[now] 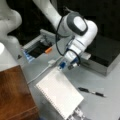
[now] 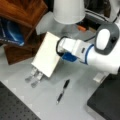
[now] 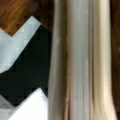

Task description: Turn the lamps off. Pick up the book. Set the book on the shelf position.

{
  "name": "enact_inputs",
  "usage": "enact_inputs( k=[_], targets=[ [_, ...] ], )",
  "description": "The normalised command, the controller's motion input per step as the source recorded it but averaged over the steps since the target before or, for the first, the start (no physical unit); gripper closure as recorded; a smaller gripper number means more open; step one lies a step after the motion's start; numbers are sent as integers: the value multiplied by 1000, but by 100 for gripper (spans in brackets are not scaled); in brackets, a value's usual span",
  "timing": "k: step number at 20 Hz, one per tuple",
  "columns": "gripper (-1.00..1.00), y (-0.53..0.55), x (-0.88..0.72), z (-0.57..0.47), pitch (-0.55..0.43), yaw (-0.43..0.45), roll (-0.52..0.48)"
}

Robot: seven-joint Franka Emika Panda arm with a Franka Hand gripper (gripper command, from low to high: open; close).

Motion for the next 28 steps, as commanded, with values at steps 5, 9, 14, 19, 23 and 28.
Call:
enact_inputs(
  k=[5,9,14,19,23,28],
  targets=[
    [100,-14,313,-128,43,-23,-275],
    [100,-5,327,-108,17,-23,-229],
    [100,60,305,-65,17,-35,-222],
    [100,84,290,-47,27,-57,-229],
    [100,80,310,-22,38,-48,-241],
    [100,24,344,61,88,-11,-267]
  ],
)
